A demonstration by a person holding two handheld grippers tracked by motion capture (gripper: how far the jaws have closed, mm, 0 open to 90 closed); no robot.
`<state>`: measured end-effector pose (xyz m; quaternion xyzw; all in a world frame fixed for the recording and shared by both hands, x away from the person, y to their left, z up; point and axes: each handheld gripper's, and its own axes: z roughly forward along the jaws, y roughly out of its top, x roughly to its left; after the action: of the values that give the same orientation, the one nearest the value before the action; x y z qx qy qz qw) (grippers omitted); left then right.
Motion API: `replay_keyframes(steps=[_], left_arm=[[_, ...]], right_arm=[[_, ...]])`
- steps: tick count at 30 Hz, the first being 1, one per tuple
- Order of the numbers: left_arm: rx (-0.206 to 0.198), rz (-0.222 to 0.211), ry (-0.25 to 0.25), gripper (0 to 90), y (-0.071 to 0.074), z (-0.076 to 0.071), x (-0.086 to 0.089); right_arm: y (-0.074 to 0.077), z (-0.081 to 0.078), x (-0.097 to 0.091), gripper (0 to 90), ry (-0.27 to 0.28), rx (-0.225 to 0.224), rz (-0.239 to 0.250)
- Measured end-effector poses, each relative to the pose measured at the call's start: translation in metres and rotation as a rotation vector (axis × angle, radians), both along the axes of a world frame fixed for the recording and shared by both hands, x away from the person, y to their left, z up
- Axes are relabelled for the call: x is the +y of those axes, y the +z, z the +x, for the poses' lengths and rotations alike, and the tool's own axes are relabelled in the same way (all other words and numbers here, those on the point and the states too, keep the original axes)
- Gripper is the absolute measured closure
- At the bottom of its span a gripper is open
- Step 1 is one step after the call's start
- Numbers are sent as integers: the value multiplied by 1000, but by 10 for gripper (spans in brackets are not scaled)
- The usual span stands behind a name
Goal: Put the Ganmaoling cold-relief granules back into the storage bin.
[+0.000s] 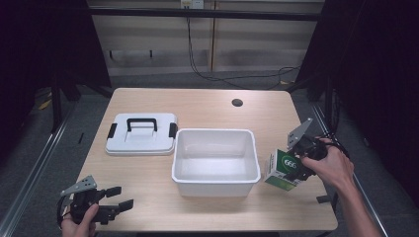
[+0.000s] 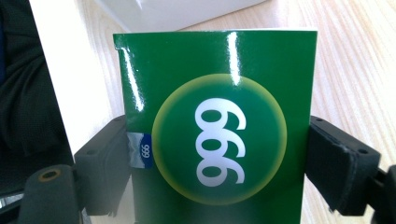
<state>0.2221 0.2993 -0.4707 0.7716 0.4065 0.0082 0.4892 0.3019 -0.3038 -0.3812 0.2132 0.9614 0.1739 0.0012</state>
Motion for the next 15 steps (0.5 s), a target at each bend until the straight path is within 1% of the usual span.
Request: replay_keyframes(steps=[3, 7, 8, 9, 10, 11, 12, 13, 14, 15], left_arm=[[-3, 3, -1, 186, 1, 0, 0], [-2, 5, -2, 186, 0, 0, 0], [-1, 4, 0, 186, 0, 0, 0], [-1, 7, -2, 186, 0, 0, 0], [-1, 7, -2, 186, 0, 0, 0], [-3, 9, -3, 186, 0, 0, 0], [-3, 7, -2, 186, 0, 0, -1], [-2, 8, -1, 186, 0, 0, -1], [-3, 10, -2, 186, 0, 0, -1], [0, 6, -1, 186, 0, 0, -1]], right_arm=[[1, -2, -5, 163, -7, -6, 11], [2, -8, -14, 163, -21, -34, 59], [2, -8, -14, 163, -21, -34, 59], [3, -11, -19, 163, -29, -35, 80], [3, -11, -19, 163, -29, -35, 80], [5, -13, -24, 163, -37, -37, 98], [5, -13, -24, 163, -37, -37, 98], [7, -14, -26, 163, -42, -44, 110], [11, -15, -27, 163, -39, -58, 132], [13, -16, -27, 163, -45, -62, 139]])
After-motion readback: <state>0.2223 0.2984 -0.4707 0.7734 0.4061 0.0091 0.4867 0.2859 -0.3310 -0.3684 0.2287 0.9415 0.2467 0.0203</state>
